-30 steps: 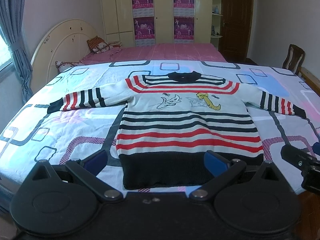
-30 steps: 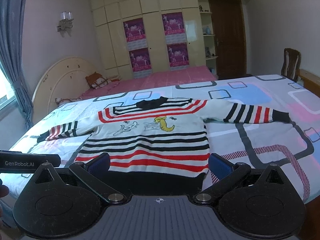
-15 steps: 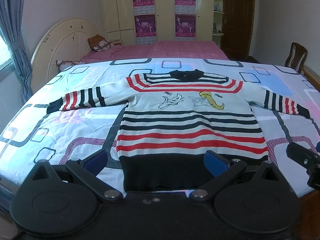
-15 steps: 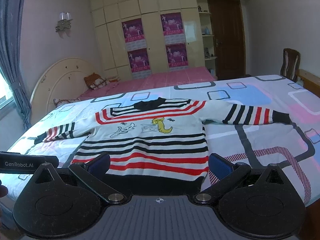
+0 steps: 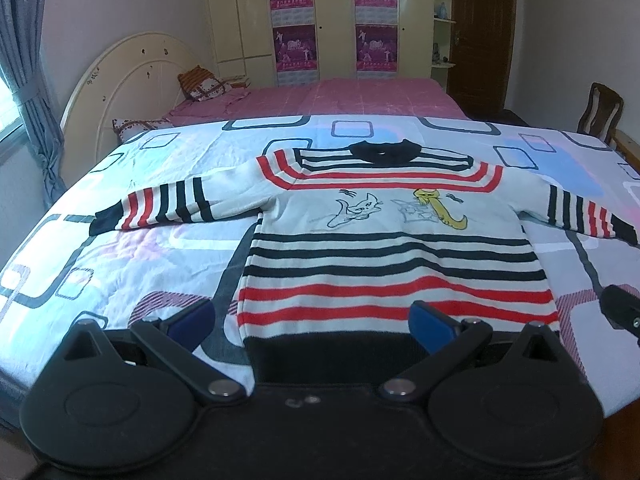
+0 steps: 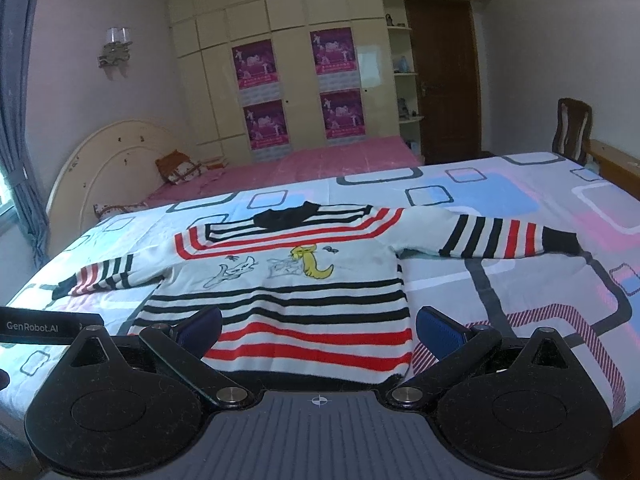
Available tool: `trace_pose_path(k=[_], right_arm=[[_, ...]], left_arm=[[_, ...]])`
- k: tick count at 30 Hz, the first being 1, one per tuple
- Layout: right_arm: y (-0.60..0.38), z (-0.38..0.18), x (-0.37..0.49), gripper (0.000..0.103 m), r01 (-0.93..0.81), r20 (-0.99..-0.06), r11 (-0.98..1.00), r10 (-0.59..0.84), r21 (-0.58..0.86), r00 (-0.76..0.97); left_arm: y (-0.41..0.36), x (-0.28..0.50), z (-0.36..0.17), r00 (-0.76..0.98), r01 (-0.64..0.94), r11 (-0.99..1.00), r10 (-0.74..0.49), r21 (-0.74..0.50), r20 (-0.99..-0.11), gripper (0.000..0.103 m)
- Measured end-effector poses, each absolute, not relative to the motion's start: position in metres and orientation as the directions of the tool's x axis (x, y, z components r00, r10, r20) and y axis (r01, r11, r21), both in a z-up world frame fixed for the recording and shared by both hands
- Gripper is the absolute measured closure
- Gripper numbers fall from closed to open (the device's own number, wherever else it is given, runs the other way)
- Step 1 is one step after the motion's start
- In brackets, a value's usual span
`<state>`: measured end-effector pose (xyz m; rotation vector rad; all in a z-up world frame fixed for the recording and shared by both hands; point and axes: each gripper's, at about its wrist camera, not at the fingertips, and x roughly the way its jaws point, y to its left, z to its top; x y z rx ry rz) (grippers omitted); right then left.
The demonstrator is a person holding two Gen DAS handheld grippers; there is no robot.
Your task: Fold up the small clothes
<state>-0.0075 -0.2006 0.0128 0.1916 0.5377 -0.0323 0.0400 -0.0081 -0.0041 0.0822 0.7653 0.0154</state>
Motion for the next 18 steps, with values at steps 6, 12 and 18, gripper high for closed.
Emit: trace_pose_path(k=[6,12,18], right_arm=[[-0.2,0.007,0.018,0.001,0.106,-0.524,0.982,-0.007,0.159,0.851],[-0.198,0.002,0.048,0.001,0.145,-0.536,0.978,-0.044,0.148,0.843],[-0.193,-0.006,0.085,0.001,0.193,-0.552,0.971,-0.085,0.142,0.83]], left_arm=[[-0.002,0.071,-0.012,0.71,0.026,0.996,0.04,0.082,-0.704,0.0],[0.005,0.108,-0.02,0.696,0.049,0.995,0.025,0.083,-0.718,0.0],[0.015,0.15,-0.028,0.688,0.084,0.992,0.01,0.093,-0.725,0.0]])
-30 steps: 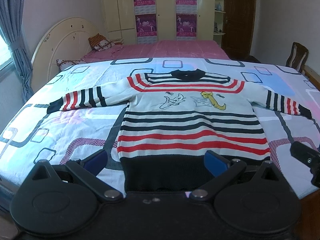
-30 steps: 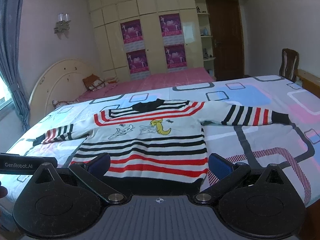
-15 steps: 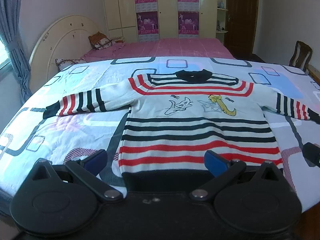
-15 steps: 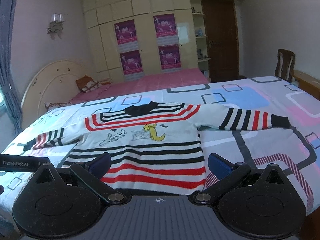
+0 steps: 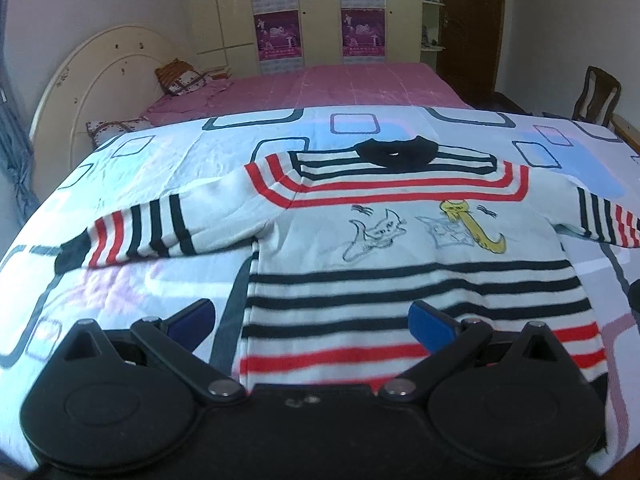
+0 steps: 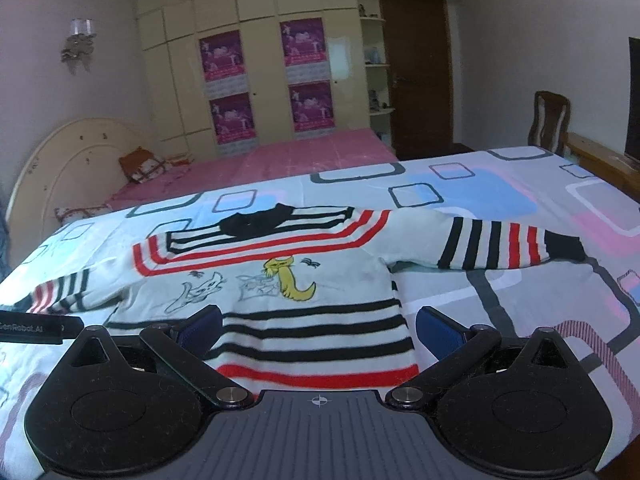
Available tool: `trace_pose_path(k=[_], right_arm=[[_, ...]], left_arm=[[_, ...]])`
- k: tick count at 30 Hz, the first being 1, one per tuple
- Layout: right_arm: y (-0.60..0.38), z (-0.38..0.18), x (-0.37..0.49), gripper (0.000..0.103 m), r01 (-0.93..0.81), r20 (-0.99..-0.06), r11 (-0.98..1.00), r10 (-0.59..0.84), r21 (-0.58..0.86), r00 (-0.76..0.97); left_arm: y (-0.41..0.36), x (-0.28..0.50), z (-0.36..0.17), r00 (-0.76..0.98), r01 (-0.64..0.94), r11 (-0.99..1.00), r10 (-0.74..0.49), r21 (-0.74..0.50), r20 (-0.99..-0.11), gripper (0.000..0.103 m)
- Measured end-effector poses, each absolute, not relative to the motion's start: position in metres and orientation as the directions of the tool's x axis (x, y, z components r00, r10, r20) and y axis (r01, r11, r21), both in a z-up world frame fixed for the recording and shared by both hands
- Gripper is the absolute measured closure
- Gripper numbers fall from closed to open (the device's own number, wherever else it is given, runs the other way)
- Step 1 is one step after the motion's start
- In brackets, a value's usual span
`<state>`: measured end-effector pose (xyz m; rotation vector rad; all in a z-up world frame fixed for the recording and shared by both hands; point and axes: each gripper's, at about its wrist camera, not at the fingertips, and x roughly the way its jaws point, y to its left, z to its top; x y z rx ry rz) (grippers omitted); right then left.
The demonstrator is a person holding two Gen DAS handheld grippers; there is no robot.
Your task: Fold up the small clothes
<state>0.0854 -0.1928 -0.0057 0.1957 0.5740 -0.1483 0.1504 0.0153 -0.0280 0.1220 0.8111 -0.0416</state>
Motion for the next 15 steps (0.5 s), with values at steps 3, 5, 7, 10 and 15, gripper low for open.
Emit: trace_pose_path(k=[3,5,7,10,15], right_arm=[[-0.187,-0.009,0.105,0.001,0.213,-0.559,0.967,-0.102,0.137,0.823],[-0.183,-0.011,0.117,0.001,0.23,-0.565,0.964,-0.116,0.135,0.817],[-0.18,-0.012,0.127,0.001,0.247,-0.571,0.959,-0.128,0.136,0.811],[-0.177,-0.014,0.139,0.001,0.27,-0.577,0.954,-0.148,0.13,0.803],[-0.183,-0.018,0.153,0.018,0.299,-0.601,0.944,-0.16,0.139,0.783]], left_arm=[[0.023,0.173,-0.032,0.677,0.098,0.991,-0.002,0.088,-0.736,0.0],[0.028,0.187,-0.035,0.67,0.107,0.991,-0.01,0.083,-0.742,0.0],[0.032,0.199,-0.036,0.668,0.117,0.99,-0.018,0.081,-0.744,0.0],[0.034,0.217,-0.039,0.663,0.133,0.988,-0.029,0.08,-0.748,0.0],[0.033,0.239,-0.044,0.654,0.143,0.987,-0.039,0.073,-0.755,0.0]])
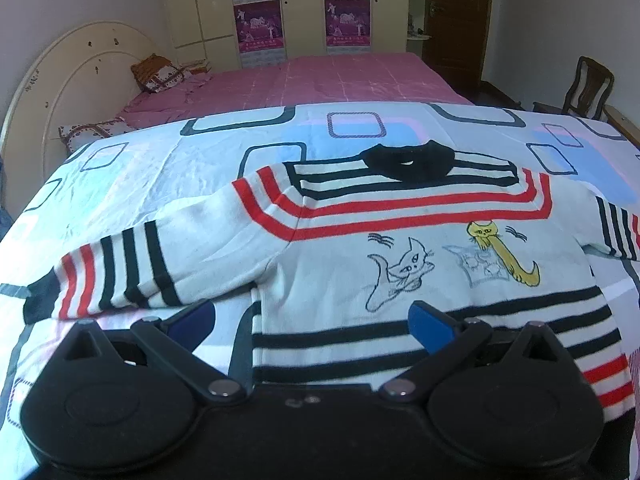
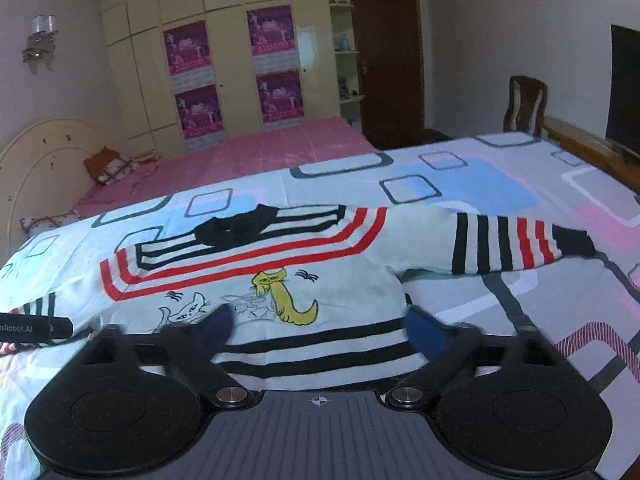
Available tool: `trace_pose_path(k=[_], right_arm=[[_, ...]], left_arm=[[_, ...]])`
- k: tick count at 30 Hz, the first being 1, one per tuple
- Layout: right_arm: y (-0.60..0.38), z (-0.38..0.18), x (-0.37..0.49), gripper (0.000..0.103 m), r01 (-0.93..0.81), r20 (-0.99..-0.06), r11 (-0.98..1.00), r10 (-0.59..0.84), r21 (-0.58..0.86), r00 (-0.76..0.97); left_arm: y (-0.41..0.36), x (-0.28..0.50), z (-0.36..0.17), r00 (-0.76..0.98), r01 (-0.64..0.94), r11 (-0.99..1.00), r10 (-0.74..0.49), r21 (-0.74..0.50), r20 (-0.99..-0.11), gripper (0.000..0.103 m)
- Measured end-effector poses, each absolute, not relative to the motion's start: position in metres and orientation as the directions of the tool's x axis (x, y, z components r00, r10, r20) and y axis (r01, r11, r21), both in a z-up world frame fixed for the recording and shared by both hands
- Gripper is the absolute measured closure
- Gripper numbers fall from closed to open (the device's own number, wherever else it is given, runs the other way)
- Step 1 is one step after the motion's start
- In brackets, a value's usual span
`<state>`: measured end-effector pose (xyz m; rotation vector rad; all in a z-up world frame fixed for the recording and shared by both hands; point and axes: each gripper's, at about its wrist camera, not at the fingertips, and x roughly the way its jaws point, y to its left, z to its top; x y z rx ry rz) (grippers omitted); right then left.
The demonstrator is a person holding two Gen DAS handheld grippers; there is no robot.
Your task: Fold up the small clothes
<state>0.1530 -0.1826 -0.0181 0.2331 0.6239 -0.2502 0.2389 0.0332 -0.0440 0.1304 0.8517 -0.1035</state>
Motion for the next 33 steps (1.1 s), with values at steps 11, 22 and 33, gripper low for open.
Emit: trace_pose_path(k=[11,22,33], right_arm=[[-0.256,-0.036,0.177,0.018,0.353,-0.63,0.922,-0.181,0.157,0.755],[-0.396,-0.077,0.191,0.019,0.485,-0.696,0.864,-0.266,0.135,0.667],[-0.525,-0.119,0.199,0.04,0.648,-0.748,0.723,-0.288,0.239,0.598]], left_arm=[[-0.007,0.268,-0.058,0.652,0.114,0.99,-0.013,0.081,-0.758,0.0],[-0.089,0.297,-0.088,0.634,0.139,0.989,-0.046,0.055,-0.772,0.006],[-0.142,0.328,-0.115,0.612,0.167,0.983,-0.047,0.071,-0.79,0.015]])
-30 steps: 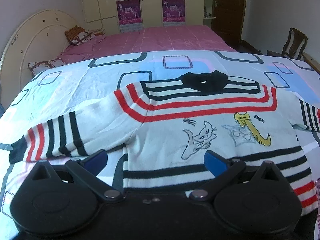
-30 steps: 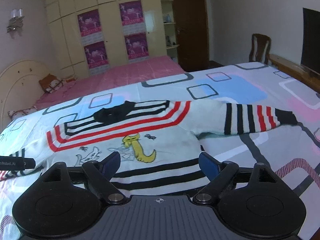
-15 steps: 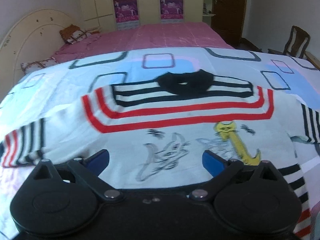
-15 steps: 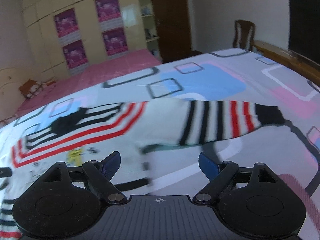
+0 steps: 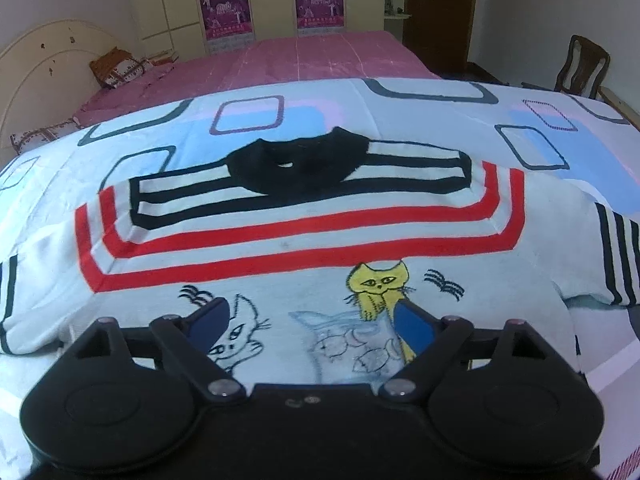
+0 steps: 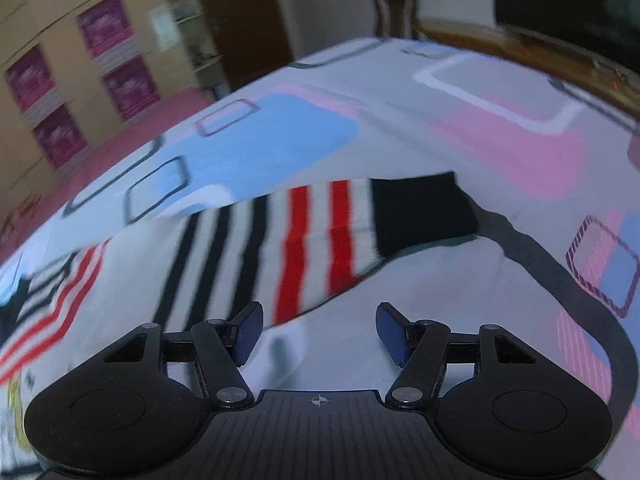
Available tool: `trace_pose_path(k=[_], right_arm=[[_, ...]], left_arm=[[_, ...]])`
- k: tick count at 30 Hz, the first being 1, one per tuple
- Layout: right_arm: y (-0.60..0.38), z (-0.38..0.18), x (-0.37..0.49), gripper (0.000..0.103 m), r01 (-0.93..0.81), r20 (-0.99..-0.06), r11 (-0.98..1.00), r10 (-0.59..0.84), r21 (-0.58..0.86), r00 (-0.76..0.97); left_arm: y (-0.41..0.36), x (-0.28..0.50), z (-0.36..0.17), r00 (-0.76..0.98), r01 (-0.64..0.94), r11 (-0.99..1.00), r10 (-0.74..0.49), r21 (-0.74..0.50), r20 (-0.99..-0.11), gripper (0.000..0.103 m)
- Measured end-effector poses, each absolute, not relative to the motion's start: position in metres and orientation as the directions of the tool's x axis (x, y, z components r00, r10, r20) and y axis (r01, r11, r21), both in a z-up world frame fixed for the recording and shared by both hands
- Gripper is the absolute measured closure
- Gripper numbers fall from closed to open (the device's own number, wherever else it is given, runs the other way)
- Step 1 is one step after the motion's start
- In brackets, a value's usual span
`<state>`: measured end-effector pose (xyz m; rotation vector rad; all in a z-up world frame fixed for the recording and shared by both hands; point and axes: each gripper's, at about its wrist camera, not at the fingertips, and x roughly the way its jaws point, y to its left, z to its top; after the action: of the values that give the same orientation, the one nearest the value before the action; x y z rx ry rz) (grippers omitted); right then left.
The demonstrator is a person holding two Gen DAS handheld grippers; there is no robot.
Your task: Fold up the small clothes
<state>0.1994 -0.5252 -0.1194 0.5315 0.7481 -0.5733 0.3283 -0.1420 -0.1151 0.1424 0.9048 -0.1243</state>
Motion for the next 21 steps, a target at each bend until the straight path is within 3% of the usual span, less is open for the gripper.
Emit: trace_pose_path(k=[5,11,15,21], right_arm=[[-0.557,-0.13,0.206,0.043,0.686,-0.739,0.665,-0.298,0.294,0.605],[-0.58,-0.134,0.212,0.088,0.716,-0.713,0.621,-0.34,0.32,0.614],[-0.568,-0.12,0.208,0.095,0.677,-0.66,0.67,-0.364,0.304,0.657],[-0.506,-0.074,0.234,0.095,0.504,-0.546,0.821,-0.301,0.267,0.782]], left_arm=[[-0.146,0.334,-0.121,0.603,0.158,0.984,-0.029,0.083,-0.797,0.021],[-0.145,0.338,-0.125,0.588,0.158,0.983,-0.02,0.09,-0.808,0.026],[-0.139,0.339,-0.125,0.589,0.175,0.981,-0.04,0.079,-0.807,0.028],[-0.119,0.342,-0.115,0.609,0.147,0.987,-0.033,0.072,-0.792,0.029]])
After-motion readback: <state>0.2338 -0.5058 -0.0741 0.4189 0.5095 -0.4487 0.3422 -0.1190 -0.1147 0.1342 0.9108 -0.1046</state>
